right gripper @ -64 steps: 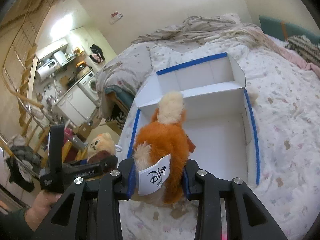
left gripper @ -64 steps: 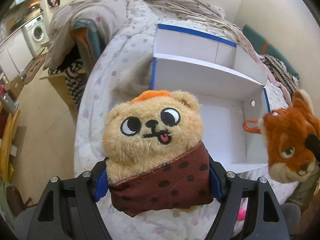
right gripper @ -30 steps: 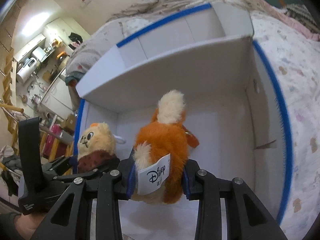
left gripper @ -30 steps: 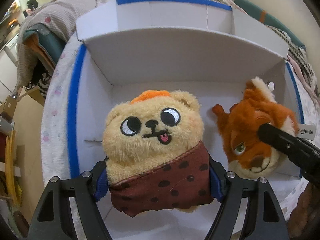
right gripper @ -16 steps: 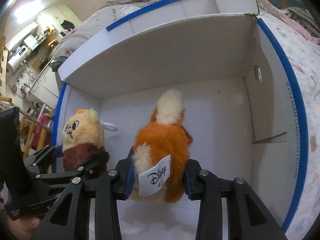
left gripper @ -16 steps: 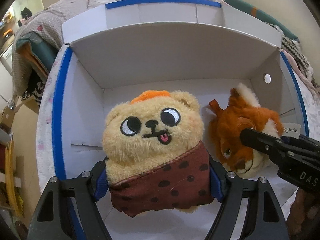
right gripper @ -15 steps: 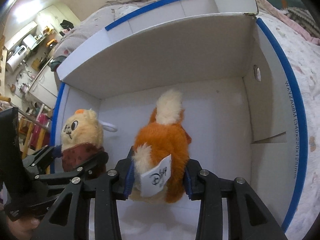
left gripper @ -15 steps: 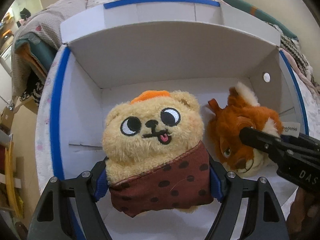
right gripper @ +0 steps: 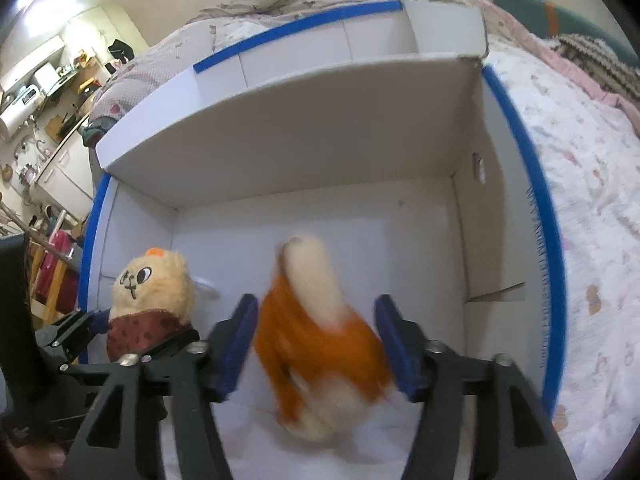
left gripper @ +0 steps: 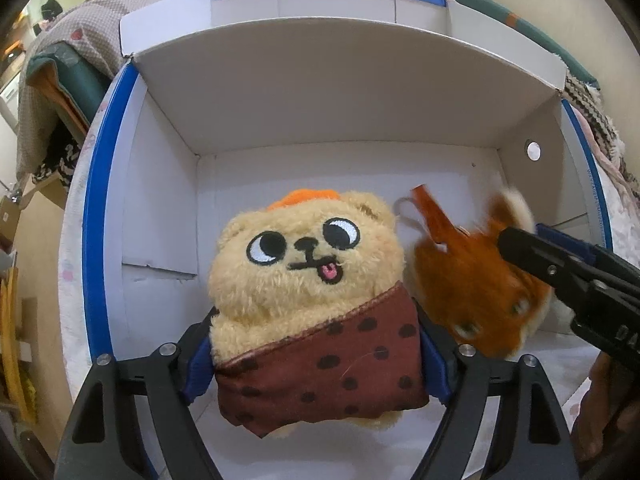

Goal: Organize soft objects
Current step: 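Carry the bear and fox plushes into the box with both tools, then open both tools to release the plushes inside the box and withdraw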

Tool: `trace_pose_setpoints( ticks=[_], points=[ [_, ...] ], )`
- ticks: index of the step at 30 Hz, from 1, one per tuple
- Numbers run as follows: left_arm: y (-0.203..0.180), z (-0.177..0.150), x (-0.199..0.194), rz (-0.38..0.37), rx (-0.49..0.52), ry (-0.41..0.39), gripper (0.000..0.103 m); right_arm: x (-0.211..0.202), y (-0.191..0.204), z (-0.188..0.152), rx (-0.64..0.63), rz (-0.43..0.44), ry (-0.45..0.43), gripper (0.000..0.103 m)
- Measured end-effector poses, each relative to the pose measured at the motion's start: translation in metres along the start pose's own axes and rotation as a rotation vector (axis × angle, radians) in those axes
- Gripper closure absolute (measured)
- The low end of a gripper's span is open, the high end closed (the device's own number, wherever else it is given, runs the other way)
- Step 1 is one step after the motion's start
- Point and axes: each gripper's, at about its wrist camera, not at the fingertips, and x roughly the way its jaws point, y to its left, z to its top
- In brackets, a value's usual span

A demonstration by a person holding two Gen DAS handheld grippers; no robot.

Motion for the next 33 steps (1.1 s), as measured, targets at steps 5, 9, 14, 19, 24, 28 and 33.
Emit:
trace_pose_setpoints(
  ticks=[5,9,14,19,24,28,33],
  points=[
    [0.008,0.001,-0.002,-0.005,0.004,-0.013,0.022,-0.007,0.0,0.0,-0.005,-0.01,-0.025,0.016],
    [0.014,-0.004,-0.008,-0.03,-0.019,-0.03,0.022,-0.015,-0.002,0.002,0.013,0.021,-0.053,0.006],
    [0.014,-0.01,-0.025,-0.016,-0.016,-0.072,0.011,-0.027,0.002,0.004,-0.006,0.014,-0.101,0.003],
    [0.012,-0.007,-0.043,-0.039,-0.023,-0.077,0.009,-0.034,-0.002,0.003,0.035,0.03,-0.111,0.0],
    [0.016,-0.012,-0.055,-0.011,-0.009,-0.067,0.009,-0.044,0.002,-0.003,0.028,0.022,-0.123,0.0],
    [0.021,-0.023,-0.069,-0.003,-0.016,-0.08,0.009,-0.055,0.009,-0.008,0.017,0.023,-0.139,0.0],
    [0.033,-0.033,-0.084,0.011,-0.031,-0.098,0.009,-0.073,0.019,-0.015,-0.008,0.019,-0.159,0.0]
  ],
)
